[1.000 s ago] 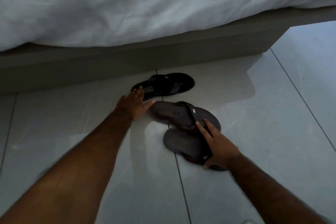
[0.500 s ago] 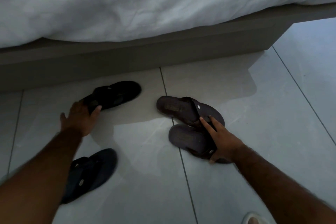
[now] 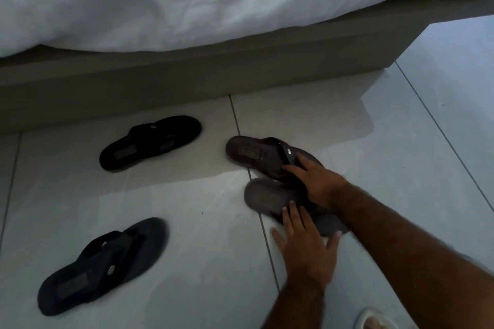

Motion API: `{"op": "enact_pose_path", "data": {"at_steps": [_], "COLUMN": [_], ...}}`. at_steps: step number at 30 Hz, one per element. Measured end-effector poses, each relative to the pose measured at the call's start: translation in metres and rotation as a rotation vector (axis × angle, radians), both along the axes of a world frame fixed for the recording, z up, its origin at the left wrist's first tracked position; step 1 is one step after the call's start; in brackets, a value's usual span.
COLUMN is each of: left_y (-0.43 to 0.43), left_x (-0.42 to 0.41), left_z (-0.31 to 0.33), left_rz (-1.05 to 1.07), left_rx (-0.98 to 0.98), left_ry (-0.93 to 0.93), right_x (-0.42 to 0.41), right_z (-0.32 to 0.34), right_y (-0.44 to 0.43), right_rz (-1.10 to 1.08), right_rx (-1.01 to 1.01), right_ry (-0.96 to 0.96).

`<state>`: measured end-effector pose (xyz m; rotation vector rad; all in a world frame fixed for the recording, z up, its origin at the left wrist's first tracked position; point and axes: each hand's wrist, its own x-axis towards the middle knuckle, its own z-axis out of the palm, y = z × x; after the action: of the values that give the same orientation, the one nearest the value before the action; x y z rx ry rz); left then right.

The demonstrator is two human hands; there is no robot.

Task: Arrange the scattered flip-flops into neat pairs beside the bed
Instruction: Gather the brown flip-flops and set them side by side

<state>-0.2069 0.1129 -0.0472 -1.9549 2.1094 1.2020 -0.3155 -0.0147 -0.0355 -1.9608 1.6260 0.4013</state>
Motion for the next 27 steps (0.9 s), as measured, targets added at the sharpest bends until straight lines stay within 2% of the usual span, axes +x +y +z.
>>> {"op": "enact_pose_path", "data": {"at_steps": [5,8,12,17,27], "left_y": [-0.023,-0.058,-0.121,-0.190,-0.269], "left_x": [0.006,0.022,0.037,0.034,-0.002], "left_z": [-0.002,-0.002,-0.004,-0.006,-0.005], "left_rz": [-0.071,-0.063,-0.176,-0.409,-0.556], "left_rx": [0.006,-0.026,-0.042,-0.045,-0.143], "left_ry": [-0.093,-0.090,-0.120,-0.222,-0.294], "right_x": [-0.012,-0.026,-0.045,-0.055,-0.076], "right_z": [-0.003,-0.003,-0.007,-0.016,-0.022], "right_y": [-0.003,-0.006,-0.009,-0.018,-0.062], "right_rz": [-0.173,-0.290,-0.379,-0.437,-0.482], "right_rx": [0.036,0.011,-0.047,-0.111,-0.178], "right_ry": [-0.035,-0.044,-0.004,0.003,-0.013]}}
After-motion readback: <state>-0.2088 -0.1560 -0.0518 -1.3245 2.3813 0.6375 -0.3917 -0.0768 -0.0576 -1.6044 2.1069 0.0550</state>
